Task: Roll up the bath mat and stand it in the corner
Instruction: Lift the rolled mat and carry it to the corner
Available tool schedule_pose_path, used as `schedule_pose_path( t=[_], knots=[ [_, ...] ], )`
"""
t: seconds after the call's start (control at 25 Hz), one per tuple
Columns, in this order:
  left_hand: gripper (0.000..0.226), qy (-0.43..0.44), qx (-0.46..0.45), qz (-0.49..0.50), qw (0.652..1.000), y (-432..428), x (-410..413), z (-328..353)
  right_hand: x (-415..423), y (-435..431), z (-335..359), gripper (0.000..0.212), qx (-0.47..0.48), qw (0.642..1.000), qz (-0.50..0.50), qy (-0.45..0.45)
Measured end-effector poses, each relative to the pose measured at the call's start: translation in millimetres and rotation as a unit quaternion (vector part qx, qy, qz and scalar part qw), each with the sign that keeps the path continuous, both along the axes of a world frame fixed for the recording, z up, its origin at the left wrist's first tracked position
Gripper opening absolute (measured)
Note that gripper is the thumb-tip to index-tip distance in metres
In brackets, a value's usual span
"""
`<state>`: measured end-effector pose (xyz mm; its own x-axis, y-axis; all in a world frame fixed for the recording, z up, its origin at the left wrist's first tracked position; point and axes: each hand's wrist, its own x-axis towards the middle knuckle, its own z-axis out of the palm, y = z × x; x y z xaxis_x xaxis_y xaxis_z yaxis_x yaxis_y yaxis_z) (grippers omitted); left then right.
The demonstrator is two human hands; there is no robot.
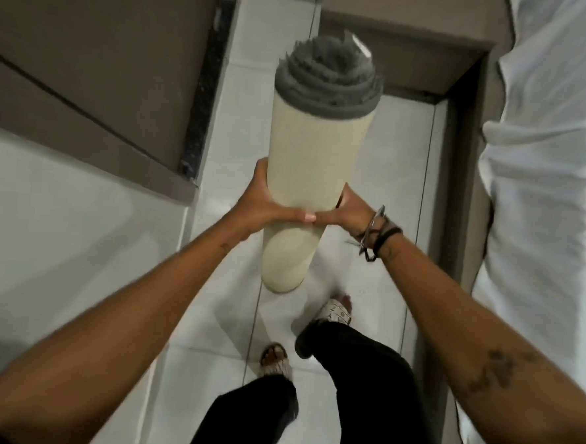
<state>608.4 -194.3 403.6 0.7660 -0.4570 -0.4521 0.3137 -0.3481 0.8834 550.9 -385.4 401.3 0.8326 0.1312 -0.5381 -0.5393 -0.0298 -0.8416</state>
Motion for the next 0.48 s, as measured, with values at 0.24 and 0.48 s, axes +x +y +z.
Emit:
schedule_pose_path(
  t=[0.24,0.48],
  knots=[
    [0.127,0.008,0.056,0.024,0.998,-8,80,75,89,-8,71,0.073,-0.004,1.0,0.026,-0.018],
    [0.133,-0.002,0.077,0.071,0.994,-39,224,102,257,-44,106,0.091,-0.041,0.995,0.088,-0.027]
  ],
)
